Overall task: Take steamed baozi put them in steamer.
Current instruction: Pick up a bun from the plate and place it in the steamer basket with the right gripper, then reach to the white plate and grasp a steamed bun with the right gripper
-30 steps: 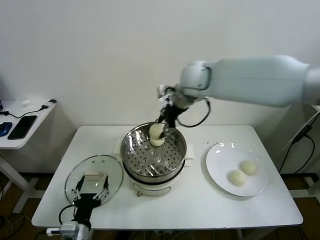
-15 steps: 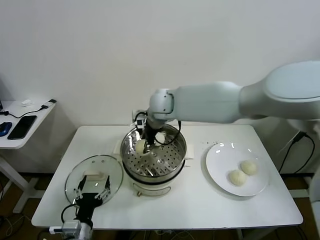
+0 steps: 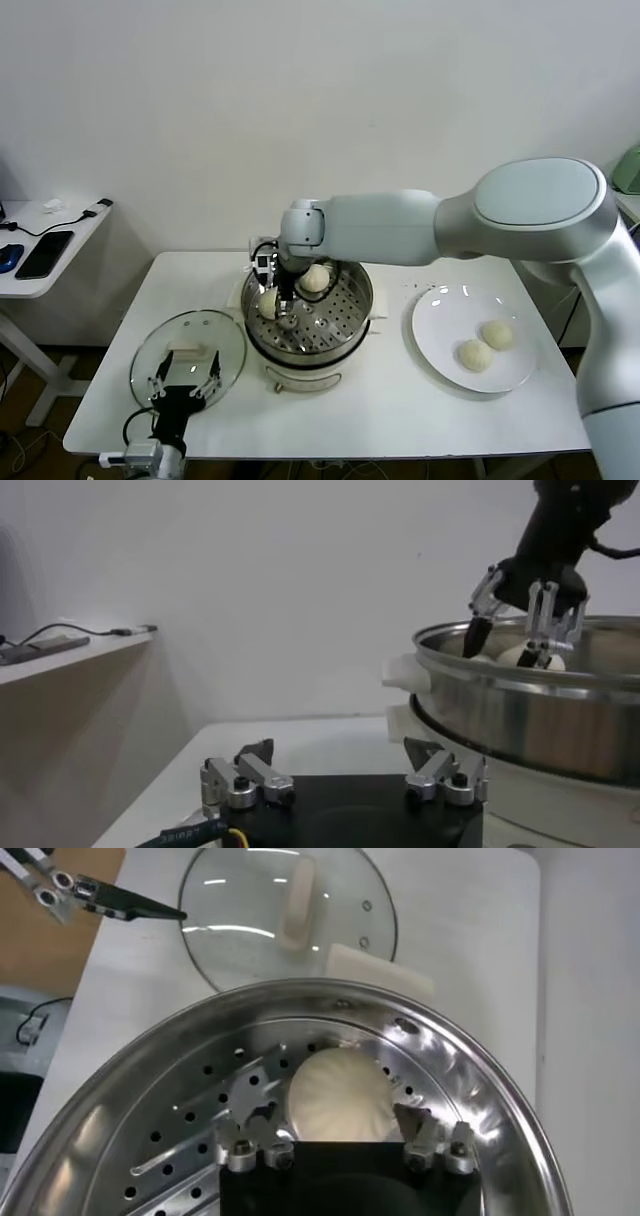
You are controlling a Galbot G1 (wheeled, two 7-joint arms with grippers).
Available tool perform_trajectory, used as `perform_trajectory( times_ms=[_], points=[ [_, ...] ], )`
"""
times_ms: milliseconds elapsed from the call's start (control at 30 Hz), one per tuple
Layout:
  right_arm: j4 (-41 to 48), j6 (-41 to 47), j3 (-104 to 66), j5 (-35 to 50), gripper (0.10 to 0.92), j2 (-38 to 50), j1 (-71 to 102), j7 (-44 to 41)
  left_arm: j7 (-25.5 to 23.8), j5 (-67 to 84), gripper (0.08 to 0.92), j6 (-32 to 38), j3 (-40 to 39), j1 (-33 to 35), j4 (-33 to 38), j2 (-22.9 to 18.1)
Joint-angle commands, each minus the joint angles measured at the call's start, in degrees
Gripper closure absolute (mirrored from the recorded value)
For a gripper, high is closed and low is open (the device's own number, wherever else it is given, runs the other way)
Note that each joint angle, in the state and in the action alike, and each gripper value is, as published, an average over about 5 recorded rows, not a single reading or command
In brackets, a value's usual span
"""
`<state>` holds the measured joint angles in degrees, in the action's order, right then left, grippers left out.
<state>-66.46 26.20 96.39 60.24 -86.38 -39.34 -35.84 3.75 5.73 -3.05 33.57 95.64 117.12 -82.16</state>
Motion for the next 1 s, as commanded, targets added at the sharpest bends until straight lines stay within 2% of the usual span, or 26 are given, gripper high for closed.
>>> perform_trajectory(
  times_ms=[33,233,467,600,700,1000],
  points=[
    [-2.0,-1.3,0.2,-0.6,0.206,2.1,-2.7,-2.5,0.0,0.1,0.177,0.0,0.0,0.0,0.1,0.0],
    [-8.0,-7.5,4.6,-2.8,0.203,12.7,-14.5,-11.6,-0.1,0.2,0.177,-0.1,-0.1,0.2,0.9,0.0],
    [-17.6,-12.4,15.2,-8.0,0.203,31.3,-29.6,-21.5,-0.2,0.2,0.177,-0.2,-0.3,0.4,1.6,-0.1],
    [-23.4,-14.0,23.9,-14.4,0.203,41.3,-32.4,-22.2,-0.3,0.2,0.177,-0.2,-0.4,0.4,1.6,0.0],
    [-24.6,-14.2,26.9,-20.7,0.202,47.2,-29.9,-20.6,-0.3,0.1,0.177,-0.2,-0.3,0.4,1.6,0.2],
    [-17.7,-12.6,18.4,-28.7,0.203,53.7,-10.6,-16.7,-0.2,0.1,0.177,-0.5,0.3,0.3,1.3,0.0]
  ],
)
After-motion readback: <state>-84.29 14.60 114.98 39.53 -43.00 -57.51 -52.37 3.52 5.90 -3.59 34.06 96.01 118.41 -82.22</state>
